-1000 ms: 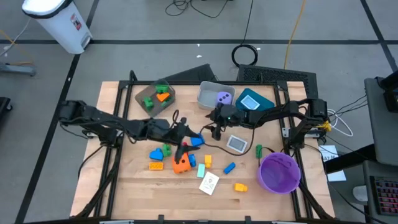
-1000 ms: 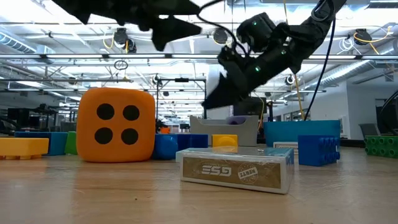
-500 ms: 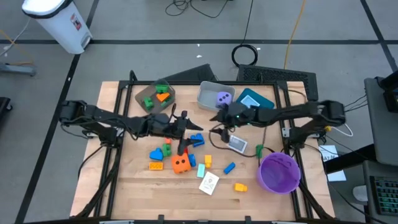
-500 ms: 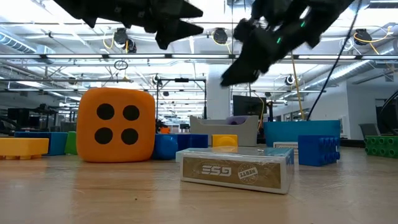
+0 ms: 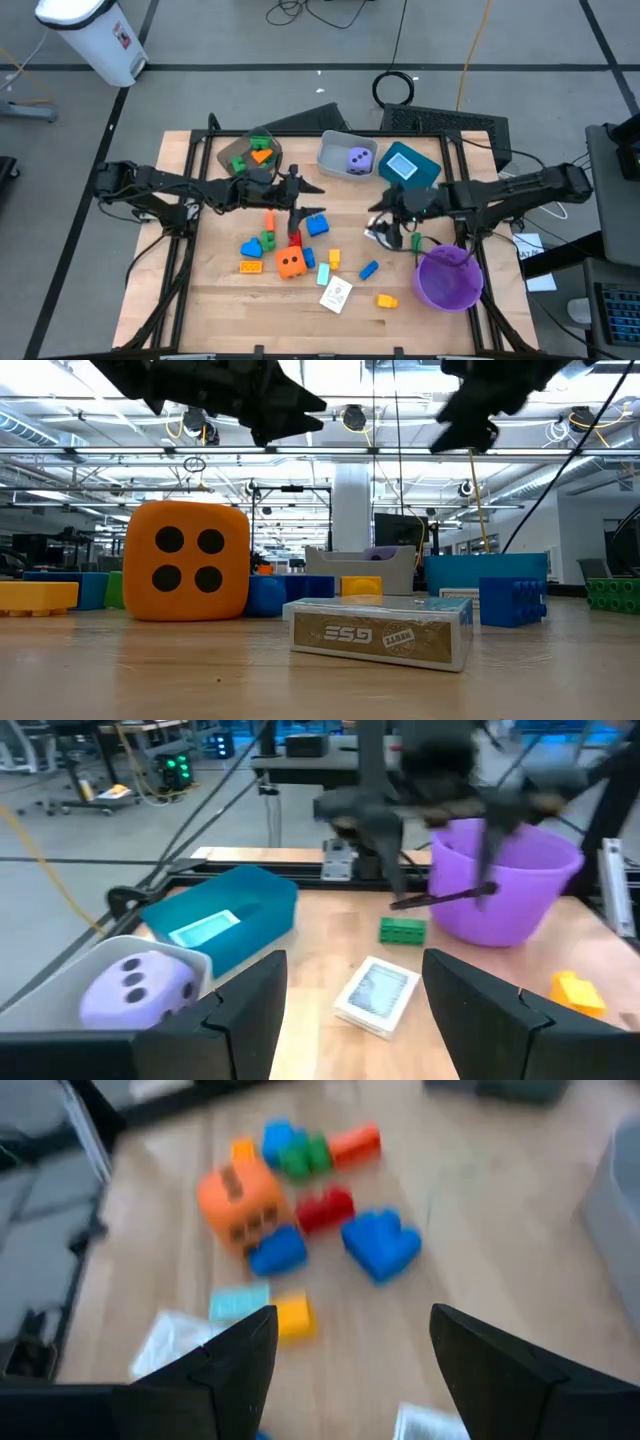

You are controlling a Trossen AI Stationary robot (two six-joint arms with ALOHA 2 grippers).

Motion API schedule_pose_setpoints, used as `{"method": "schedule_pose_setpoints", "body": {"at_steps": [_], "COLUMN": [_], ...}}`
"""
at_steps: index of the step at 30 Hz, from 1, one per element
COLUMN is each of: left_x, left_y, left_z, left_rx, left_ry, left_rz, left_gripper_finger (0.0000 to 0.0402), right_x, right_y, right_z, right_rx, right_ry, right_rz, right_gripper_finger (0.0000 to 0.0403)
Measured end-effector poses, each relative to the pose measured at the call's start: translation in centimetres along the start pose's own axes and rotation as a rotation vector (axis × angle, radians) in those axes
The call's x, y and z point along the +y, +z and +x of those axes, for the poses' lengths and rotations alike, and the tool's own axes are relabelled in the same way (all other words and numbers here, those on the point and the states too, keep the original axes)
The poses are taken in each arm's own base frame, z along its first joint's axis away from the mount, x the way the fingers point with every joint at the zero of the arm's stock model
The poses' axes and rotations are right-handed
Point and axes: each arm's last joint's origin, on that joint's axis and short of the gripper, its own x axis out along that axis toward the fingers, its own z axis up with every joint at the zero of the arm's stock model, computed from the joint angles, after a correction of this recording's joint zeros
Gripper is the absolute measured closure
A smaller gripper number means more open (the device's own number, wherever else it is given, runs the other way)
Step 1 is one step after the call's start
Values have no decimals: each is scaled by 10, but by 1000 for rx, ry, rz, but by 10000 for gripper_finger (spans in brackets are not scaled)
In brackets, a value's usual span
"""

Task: Pick & Place Toys
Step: Put the black deck of cards into the blue bin

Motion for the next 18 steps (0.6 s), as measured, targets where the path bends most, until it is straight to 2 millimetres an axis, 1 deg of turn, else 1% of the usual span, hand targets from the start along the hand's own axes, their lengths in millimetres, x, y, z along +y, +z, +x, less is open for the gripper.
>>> {"method": "schedule_pose_setpoints", "body": {"at_steps": [4, 7, 10, 14, 18], "left_x": [10, 16, 19, 19, 18], "left_y": [0, 0, 0, 0, -1], "left_z": [0, -1, -1, -1, -1], "left_rx": [-1, -6, -8, -2, 7], "left_ry": [34, 54, 63, 63, 59], "left_rz": [-5, -10, -16, -18, -19], "left_gripper_finger": [160, 160, 160, 160, 160], "right_x": [10, 12, 9, 5, -1], "right_y": [-22, -34, -46, -56, -59], "right_z": [18, 33, 46, 57, 65], "right_rx": [156, 247, 347, 436, 477], "right_ry": [-74, -121, -168, -210, -235], "right_rz": [-29, -31, -43, -79, -109], "right_gripper_finger": [149, 149, 149, 149, 149]}}
